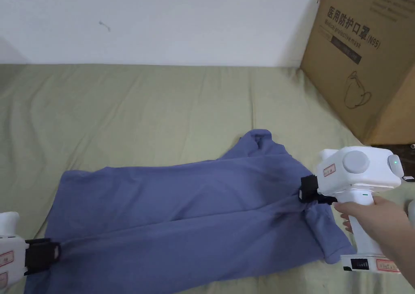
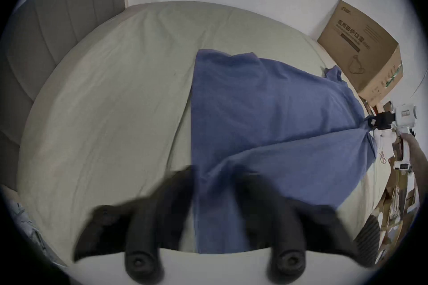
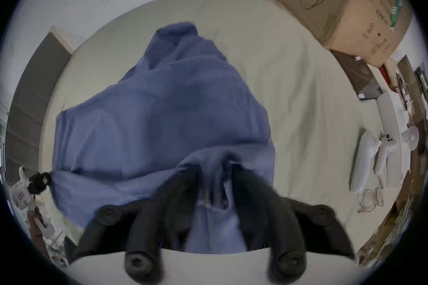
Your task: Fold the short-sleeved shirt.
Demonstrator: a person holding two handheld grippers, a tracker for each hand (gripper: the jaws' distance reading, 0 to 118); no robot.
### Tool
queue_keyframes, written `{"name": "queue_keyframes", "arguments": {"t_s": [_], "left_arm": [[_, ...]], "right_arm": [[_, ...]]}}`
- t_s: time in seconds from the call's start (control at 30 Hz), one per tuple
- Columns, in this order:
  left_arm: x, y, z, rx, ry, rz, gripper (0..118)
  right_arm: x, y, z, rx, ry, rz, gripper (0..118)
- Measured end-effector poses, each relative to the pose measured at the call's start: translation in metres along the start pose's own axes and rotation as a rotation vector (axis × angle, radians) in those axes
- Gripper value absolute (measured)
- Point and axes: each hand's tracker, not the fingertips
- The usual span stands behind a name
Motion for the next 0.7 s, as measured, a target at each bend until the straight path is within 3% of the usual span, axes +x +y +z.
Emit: {"name": "queue_keyframes", "arguments": {"t_s": [0.03,0.07,0.1,0.37,0.4,0.43,0.47,0.5,0.53,0.7], "left_arm": [[-0.003,-0.002,0.0,0.005,-0.002,0.003,115],[-0.003,-0.005,0.004,0.018,-0.008,0.009,118],[-0.003,-0.007,0.012,0.069,-0.027,0.016,118],[0.007,-0.045,0.098,0.204,-0.072,0.073,117],[0.005,-0.052,0.11,0.211,-0.097,0.083,110],[0.003,-0.056,0.118,0.223,-0.123,0.087,95],[0.003,-0.06,0.127,0.225,-0.131,0.086,65],[0.004,-0.063,0.132,0.22,-0.118,0.082,15],[0.005,-0.066,0.136,0.203,-0.078,0.065,0],[-0.007,-0.062,0.124,0.118,-0.064,0.083,0]], "right_arm": [[0.002,-0.004,0.005,0.032,0.011,-0.008,95],[0.003,-0.009,0.012,0.061,0.018,-0.019,108],[0.004,-0.017,0.021,0.093,0.027,-0.032,113],[0.005,-0.111,0.117,0.239,0.171,-0.023,113],[0.003,-0.125,0.129,0.247,0.186,-0.031,107],[0.002,-0.136,0.139,0.271,0.222,-0.036,93],[-0.003,-0.147,0.15,0.306,0.243,-0.044,65],[-0.007,-0.157,0.158,0.327,0.224,-0.043,9],[-0.01,-0.164,0.162,0.321,0.215,-0.042,0],[-0.018,-0.177,0.168,0.335,0.268,-0.013,0]]}}
